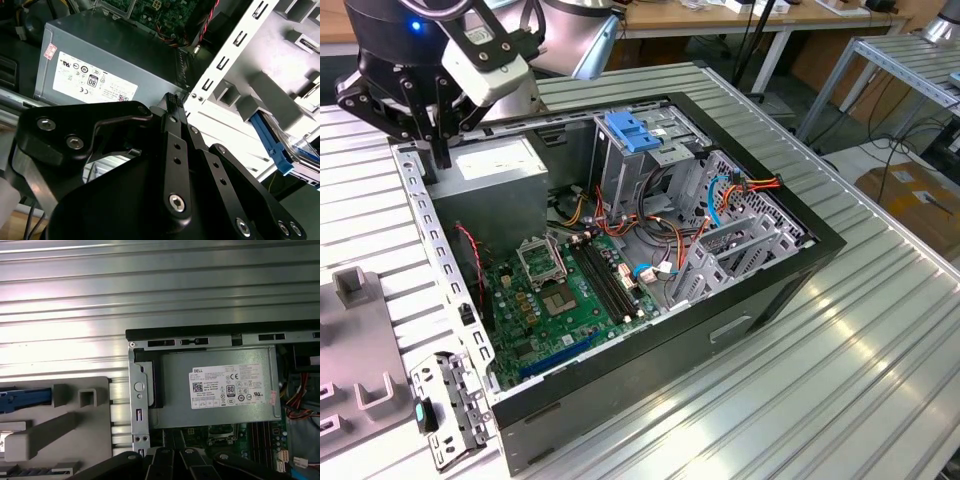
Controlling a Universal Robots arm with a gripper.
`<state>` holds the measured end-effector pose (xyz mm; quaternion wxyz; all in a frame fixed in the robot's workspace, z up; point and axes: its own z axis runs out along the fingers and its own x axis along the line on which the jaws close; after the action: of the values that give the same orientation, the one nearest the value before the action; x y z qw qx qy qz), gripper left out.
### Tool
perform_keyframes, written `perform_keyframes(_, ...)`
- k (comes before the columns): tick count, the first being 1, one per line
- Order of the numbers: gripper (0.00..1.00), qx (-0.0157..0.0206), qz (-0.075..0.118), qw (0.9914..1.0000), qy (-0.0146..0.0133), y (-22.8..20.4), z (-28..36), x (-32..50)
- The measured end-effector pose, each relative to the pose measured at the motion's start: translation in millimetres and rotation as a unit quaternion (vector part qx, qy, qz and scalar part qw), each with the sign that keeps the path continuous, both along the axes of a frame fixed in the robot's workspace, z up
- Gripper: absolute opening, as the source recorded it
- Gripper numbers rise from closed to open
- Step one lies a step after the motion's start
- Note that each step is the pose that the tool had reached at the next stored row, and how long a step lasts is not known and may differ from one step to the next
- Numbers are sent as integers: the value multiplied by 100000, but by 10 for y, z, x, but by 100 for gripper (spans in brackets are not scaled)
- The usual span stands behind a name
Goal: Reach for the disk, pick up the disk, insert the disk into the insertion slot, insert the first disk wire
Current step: 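Reach for the disk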
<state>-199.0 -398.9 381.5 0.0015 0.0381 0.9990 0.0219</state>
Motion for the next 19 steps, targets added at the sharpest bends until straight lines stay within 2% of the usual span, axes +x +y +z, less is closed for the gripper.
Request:
perform_keyframes(9, 11, 0, 4, 100000, 119, 0, -12, -49)
perform_keyframes(19, 11, -1, 1, 99999, 318, 0, -21, -68)
